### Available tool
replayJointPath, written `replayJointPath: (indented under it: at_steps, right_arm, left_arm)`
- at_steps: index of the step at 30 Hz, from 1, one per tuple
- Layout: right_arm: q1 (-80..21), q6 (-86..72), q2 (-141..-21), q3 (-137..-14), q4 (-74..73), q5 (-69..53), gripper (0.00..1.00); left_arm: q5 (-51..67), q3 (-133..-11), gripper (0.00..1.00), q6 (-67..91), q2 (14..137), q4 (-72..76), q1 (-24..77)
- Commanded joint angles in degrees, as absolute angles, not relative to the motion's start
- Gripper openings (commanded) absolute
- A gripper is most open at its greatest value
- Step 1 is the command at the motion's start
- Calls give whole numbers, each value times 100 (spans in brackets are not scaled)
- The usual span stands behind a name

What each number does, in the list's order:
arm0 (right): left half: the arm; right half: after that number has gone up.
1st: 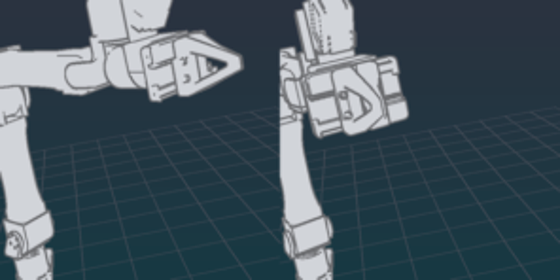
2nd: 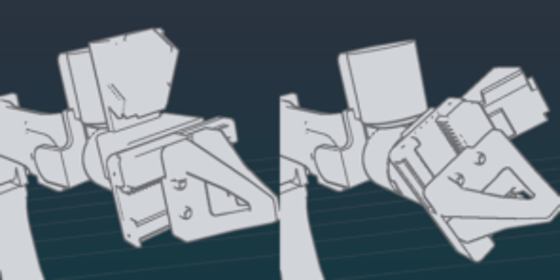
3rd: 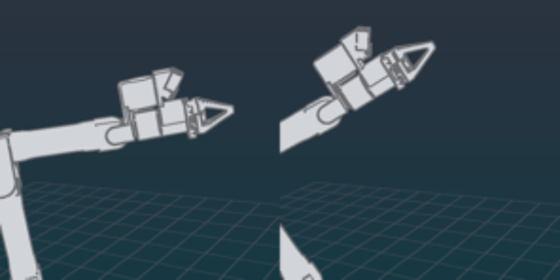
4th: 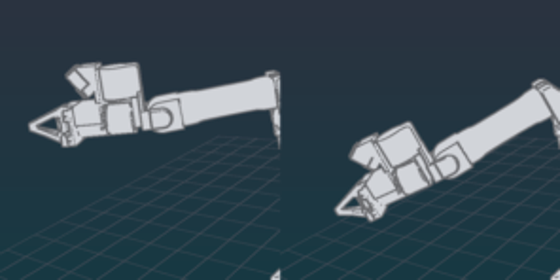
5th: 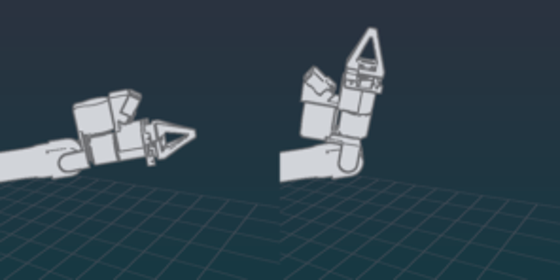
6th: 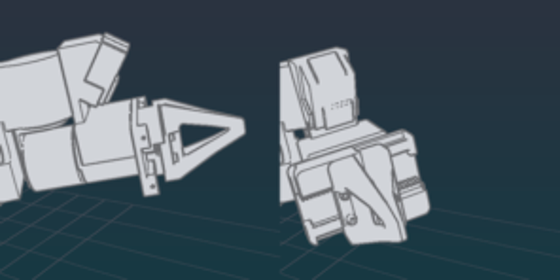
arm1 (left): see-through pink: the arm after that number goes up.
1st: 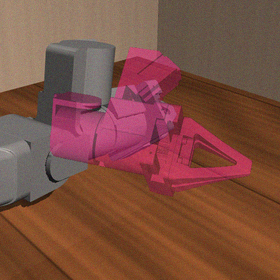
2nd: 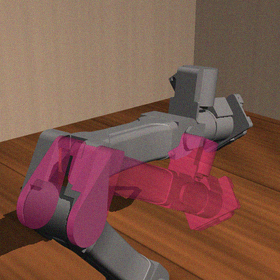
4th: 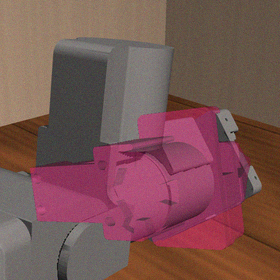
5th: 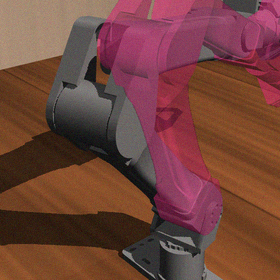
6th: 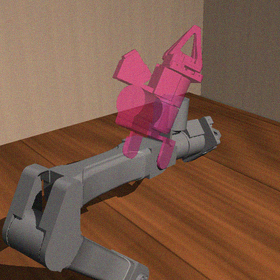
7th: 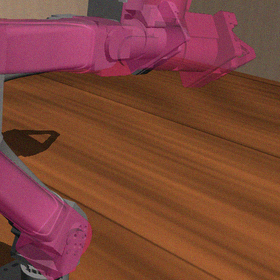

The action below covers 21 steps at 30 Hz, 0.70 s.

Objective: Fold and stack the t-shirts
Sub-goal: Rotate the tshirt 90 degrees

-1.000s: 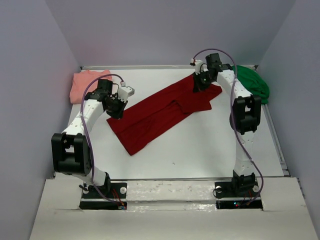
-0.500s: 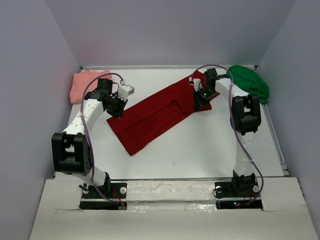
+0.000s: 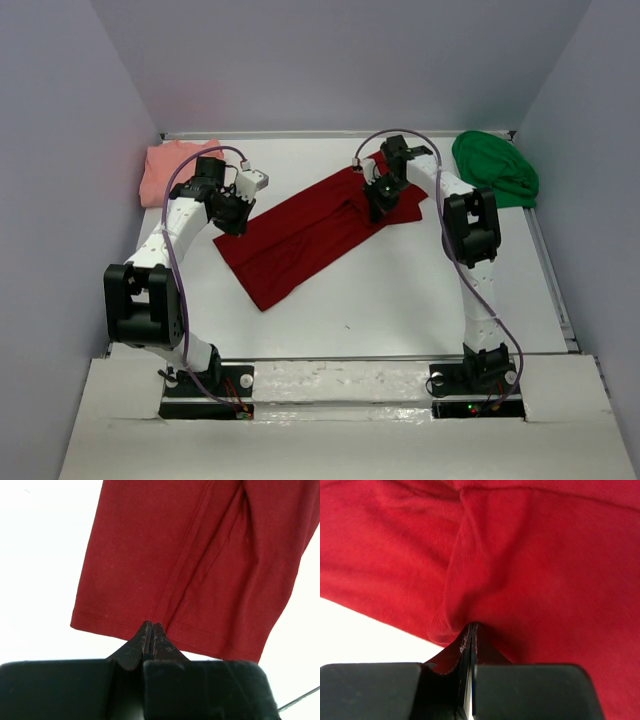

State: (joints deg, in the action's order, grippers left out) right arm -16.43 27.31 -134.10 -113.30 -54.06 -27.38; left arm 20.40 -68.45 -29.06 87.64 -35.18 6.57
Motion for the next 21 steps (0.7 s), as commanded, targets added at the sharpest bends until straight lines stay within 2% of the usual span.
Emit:
replayJointPath:
  at_steps: [1, 6, 21]
  right_arm:
    - [-1652, 2769, -13711, -11697, -5581, -2103, 0]
    - [-1652, 2786, -13843, -12014, -5677, -1785, 0]
    - [-1652, 3260, -14370, -12612, -5213, 324, 0]
  left_arm:
    - [2144, -6979, 0, -2856, 8701, -3524, 615]
    - [2153, -6996, 0, -2848, 8666, -3542, 615]
    - [2224, -6961, 0, -2839, 8648, -3551, 615]
